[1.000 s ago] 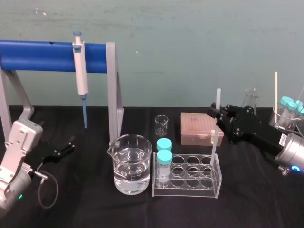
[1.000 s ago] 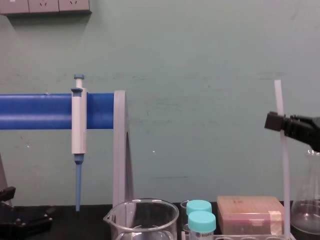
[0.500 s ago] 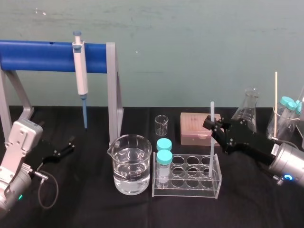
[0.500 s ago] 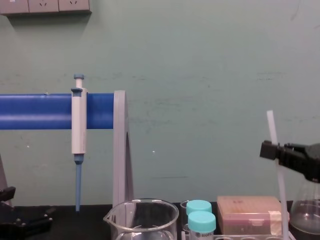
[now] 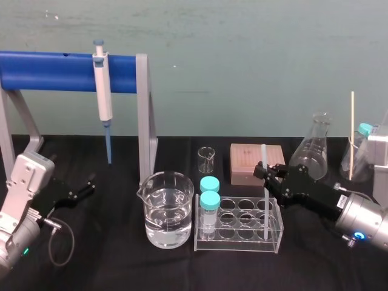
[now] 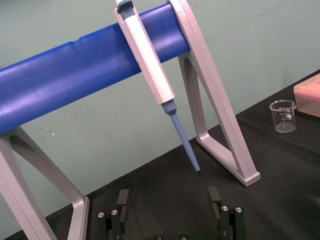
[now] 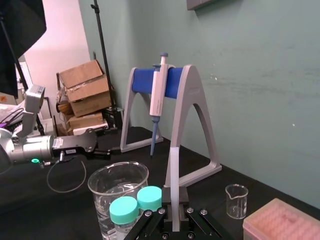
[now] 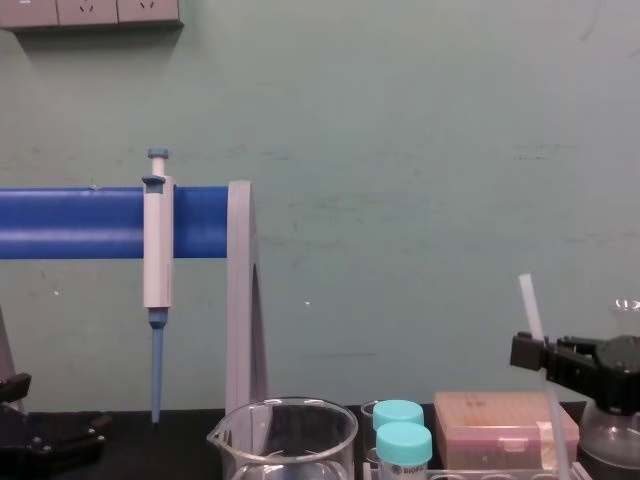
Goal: Pick up the stirring rod with one hand, then place it down.
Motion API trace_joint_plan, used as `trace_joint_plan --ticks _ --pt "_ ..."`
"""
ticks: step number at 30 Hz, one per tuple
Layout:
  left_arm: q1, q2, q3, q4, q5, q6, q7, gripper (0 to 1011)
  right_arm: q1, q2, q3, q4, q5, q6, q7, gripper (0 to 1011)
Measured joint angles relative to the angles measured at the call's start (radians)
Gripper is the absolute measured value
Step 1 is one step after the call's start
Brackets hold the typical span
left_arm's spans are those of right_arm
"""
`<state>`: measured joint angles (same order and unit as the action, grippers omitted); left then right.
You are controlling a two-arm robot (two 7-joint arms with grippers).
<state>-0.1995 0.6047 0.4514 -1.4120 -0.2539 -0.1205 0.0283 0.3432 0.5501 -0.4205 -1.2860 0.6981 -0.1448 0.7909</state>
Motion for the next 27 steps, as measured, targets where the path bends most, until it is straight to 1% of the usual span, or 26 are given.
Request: trace_joint_plan --ticks 10,20,27 --pt "0.000 0.000 0.000 0.000 0.000 0.000 0.000 1000 0.003 -0.010 -0.007 0.022 -0.016 0.009 -0.014 71" --pt "0.000 0.000 0.000 0.000 0.000 0.000 0.000 1000 0.005 -0.015 -0.007 0.031 -0.040 -0.004 -0.022 71" --pt "0.000 0.000 0.000 0.000 0.000 0.000 0.000 1000 0.003 -0.016 -0.007 0.032 -0.046 -0.005 -0.021 71"
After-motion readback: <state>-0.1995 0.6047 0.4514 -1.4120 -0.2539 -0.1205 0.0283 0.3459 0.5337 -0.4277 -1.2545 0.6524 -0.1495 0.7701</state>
